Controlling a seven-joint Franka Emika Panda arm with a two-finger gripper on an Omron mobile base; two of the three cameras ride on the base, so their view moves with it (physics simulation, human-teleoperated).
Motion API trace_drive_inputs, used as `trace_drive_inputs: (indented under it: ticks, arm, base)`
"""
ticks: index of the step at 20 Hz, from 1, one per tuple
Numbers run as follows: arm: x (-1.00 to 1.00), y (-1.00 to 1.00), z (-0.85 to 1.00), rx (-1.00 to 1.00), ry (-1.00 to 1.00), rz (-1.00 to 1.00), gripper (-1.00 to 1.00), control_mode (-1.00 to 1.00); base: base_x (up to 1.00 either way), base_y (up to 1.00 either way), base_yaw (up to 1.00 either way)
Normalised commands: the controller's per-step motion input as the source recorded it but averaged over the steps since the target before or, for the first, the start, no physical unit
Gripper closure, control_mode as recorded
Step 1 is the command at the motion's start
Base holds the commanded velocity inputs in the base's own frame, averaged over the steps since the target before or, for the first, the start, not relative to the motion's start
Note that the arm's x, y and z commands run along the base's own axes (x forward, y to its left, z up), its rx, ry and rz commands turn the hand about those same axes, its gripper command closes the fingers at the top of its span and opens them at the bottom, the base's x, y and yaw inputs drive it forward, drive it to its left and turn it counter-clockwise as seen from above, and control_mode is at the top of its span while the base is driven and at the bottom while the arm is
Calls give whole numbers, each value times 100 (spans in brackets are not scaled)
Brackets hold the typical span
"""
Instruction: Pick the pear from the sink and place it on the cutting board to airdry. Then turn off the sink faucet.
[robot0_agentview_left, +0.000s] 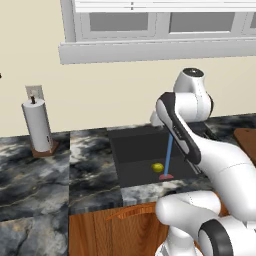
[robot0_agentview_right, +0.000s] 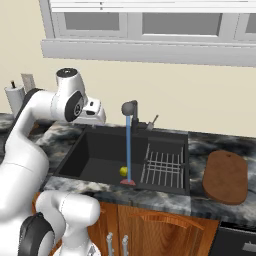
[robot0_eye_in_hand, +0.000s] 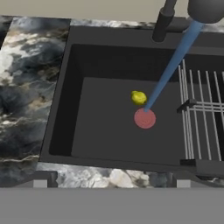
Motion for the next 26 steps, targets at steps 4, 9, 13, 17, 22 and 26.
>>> trace_drive_inputs:
  ticks: [4, 9, 13, 17, 22, 26]
  arm:
    - [6, -1, -17, 0, 0, 0, -100, -100]
    - [13, -10, -21, 0, 0, 0, -100, -100]
    - [10, -9, -22, 0, 0, 0, -100, -100]
    - [9, -8, -27, 0, 0, 0, -100, -100]
    - [6, 0, -44, -2, 0, 0, -100, -100]
    - [9, 0, -44, -2, 0, 0, -100, -100]
  base:
    - [0, 0, 0]
    - [0, 0, 0]
    - [0, 0, 0]
    - [0, 0, 0]
    - [0, 0, 0]
    - [0, 0, 0]
